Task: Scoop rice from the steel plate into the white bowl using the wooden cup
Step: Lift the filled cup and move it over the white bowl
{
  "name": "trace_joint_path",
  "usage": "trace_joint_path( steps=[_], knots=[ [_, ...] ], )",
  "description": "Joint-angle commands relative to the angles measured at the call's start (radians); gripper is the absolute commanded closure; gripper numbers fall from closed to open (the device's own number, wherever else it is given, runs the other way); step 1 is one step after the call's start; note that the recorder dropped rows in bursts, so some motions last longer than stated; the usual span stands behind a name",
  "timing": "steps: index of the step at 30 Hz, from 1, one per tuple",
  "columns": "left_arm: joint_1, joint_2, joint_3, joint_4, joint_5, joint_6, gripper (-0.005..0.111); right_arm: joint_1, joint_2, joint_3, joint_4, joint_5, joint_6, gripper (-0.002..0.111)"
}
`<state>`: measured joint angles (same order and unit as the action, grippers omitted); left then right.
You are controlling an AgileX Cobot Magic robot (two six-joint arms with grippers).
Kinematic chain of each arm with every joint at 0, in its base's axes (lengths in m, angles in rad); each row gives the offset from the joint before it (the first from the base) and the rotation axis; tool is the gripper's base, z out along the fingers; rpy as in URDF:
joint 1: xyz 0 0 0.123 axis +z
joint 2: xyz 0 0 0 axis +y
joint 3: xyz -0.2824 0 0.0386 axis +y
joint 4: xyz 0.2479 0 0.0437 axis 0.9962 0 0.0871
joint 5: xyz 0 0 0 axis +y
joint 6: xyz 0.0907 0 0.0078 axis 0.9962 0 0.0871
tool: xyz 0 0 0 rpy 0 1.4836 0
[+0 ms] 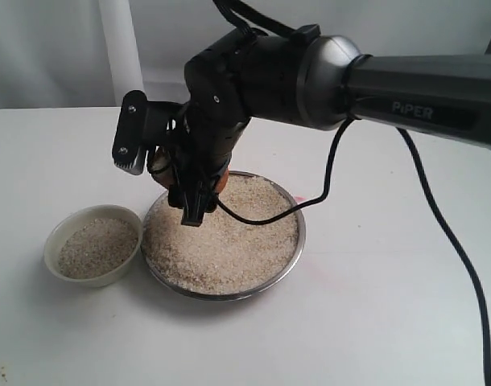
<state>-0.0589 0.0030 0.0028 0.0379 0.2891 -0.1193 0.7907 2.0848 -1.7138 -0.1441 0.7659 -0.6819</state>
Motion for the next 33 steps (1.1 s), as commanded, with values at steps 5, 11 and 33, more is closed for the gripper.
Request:
trace_joint_path(
  steps=[5,11,33],
  knots=[
    [-0.004,-0.003,-0.003,-0.005,-0.004,-0.002,0.107,0.056,-0.010,0.002,-0.080,-0.027,0.002,0.108],
    [-0.004,-0.003,-0.003,-0.005,-0.004,-0.002,0.107,0.085,0.000,-0.037,-0.110,-0.034,0.002,0.108],
    [-0.004,-0.003,-0.003,-0.005,-0.004,-0.002,0.107,0.317,0.350,-0.369,-0.857,0.116,0.002,0.108]
  ],
)
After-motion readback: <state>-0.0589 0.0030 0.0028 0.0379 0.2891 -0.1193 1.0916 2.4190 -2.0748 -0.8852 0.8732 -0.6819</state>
